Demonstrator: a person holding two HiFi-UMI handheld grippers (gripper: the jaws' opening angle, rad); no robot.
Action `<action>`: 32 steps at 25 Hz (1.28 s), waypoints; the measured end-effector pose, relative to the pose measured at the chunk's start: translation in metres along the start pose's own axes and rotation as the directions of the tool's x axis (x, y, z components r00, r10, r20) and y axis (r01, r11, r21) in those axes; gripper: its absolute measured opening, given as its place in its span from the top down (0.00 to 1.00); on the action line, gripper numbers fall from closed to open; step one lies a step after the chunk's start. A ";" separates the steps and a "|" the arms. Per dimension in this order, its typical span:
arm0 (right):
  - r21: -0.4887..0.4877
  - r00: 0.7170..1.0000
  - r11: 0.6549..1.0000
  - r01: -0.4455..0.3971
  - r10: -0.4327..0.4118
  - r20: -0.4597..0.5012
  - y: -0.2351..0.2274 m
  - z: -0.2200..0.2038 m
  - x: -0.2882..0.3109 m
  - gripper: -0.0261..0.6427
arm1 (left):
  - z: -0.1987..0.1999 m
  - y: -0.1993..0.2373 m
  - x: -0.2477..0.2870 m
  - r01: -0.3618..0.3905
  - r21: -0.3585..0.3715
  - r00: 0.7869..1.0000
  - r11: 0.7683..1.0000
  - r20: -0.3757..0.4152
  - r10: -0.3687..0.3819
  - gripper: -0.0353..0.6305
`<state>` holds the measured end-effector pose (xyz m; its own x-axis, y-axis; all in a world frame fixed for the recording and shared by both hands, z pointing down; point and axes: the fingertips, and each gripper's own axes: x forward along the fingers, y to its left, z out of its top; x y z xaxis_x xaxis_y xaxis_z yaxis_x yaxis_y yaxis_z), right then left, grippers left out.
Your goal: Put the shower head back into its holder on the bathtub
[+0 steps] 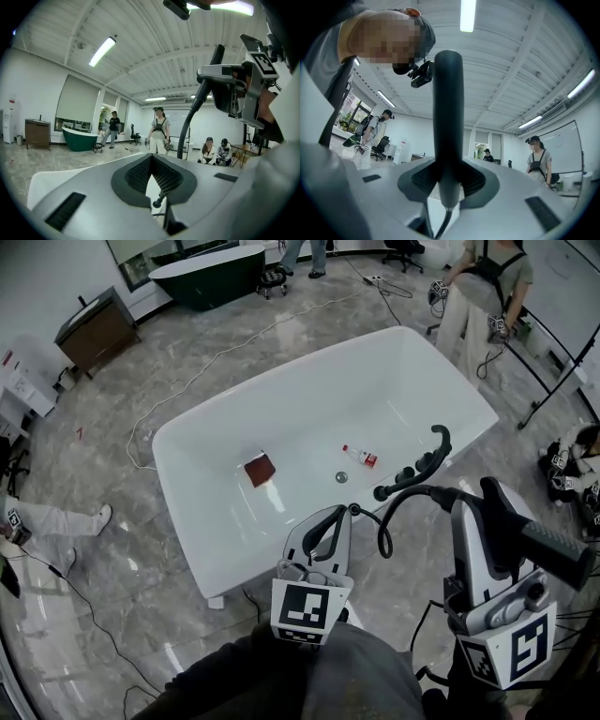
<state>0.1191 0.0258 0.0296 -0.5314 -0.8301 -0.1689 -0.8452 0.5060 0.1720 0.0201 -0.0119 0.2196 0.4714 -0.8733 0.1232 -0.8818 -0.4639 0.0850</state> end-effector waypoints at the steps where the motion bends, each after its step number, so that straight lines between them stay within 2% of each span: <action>1: -0.007 1.000 1.000 -0.005 0.005 0.005 -0.001 0.004 0.003 0.77 | 0.003 0.001 0.002 0.001 -0.001 1.000 1.000 0.007 -0.001 0.94; 10: -0.021 0.995 0.998 -0.063 0.065 0.080 -0.010 0.045 0.026 0.77 | 0.020 0.011 0.020 -0.008 -0.017 0.998 1.000 0.057 0.009 0.94; 15: -0.061 0.988 0.994 -0.090 0.097 0.117 -0.007 0.070 0.040 0.77 | 0.029 0.018 0.025 -0.013 -0.030 0.997 0.999 0.079 0.015 0.94; 28: -0.095 0.970 0.980 -0.174 0.187 0.155 0.007 0.100 0.087 0.77 | 0.029 0.052 0.028 -0.057 -0.071 0.993 0.996 0.097 0.064 0.94; 32: -0.081 0.973 0.980 -0.181 0.190 0.127 0.009 0.085 0.095 0.77 | 0.026 0.060 0.029 -0.060 -0.083 0.994 0.995 0.088 0.067 0.94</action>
<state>0.0558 -0.0288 -0.0673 -0.6855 -0.6819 -0.2552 -0.7275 0.6273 0.2779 -0.0195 -0.0691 0.2029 0.4080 -0.9121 0.0407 -0.9038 -0.3972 0.1592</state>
